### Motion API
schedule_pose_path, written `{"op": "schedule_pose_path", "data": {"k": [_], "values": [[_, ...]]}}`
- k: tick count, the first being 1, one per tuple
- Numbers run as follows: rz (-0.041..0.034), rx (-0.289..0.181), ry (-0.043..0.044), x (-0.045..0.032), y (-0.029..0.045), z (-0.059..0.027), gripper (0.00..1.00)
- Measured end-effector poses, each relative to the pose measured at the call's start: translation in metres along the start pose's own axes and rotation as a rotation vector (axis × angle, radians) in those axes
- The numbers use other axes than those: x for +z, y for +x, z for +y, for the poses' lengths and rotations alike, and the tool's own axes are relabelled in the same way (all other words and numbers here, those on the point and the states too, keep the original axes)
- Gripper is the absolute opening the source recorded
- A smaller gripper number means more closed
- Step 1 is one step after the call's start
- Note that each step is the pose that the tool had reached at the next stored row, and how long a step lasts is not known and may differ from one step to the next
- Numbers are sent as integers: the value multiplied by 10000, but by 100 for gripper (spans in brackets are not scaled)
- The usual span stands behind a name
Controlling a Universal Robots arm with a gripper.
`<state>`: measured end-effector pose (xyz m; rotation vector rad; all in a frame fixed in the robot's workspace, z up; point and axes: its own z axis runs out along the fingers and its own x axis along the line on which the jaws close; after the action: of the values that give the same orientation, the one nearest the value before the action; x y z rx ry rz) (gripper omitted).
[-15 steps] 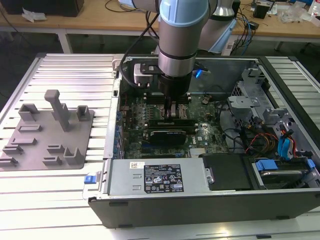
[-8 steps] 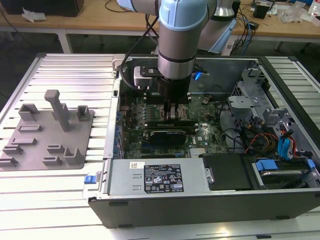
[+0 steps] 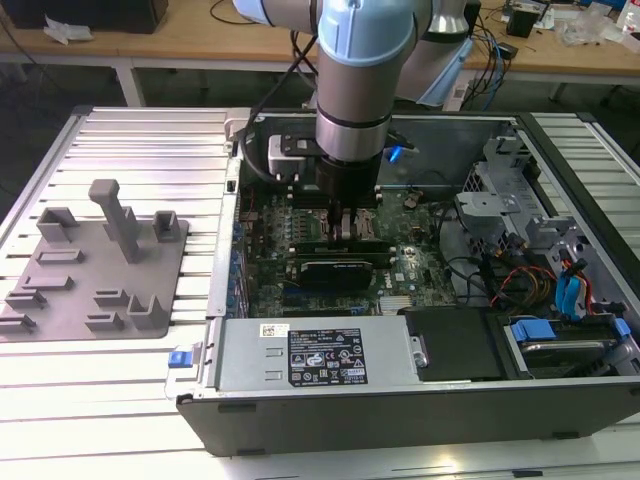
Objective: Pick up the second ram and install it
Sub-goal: 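Insert the second ram into the second slot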
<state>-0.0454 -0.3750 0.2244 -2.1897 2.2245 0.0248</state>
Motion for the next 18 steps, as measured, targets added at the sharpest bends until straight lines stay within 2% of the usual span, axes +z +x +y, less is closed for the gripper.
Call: {"op": "schedule_pose_path", "data": {"k": [1, 2, 6, 7, 8, 10, 13, 18], "values": [[6, 0, -3, -1, 1, 1, 17], [3, 1, -1, -31, 0, 1, 17], [4, 1, -2, -234, -9, 1, 17], [2, 1, -1, -307, -12, 0, 17], [2, 2, -2, -333, -13, 0, 17], [6, 2, -4, -336, -13, -26, 17], [4, 1, -2, -335, -14, -167, 17], [5, 6, -2, -335, -15, -167, 15]]}}
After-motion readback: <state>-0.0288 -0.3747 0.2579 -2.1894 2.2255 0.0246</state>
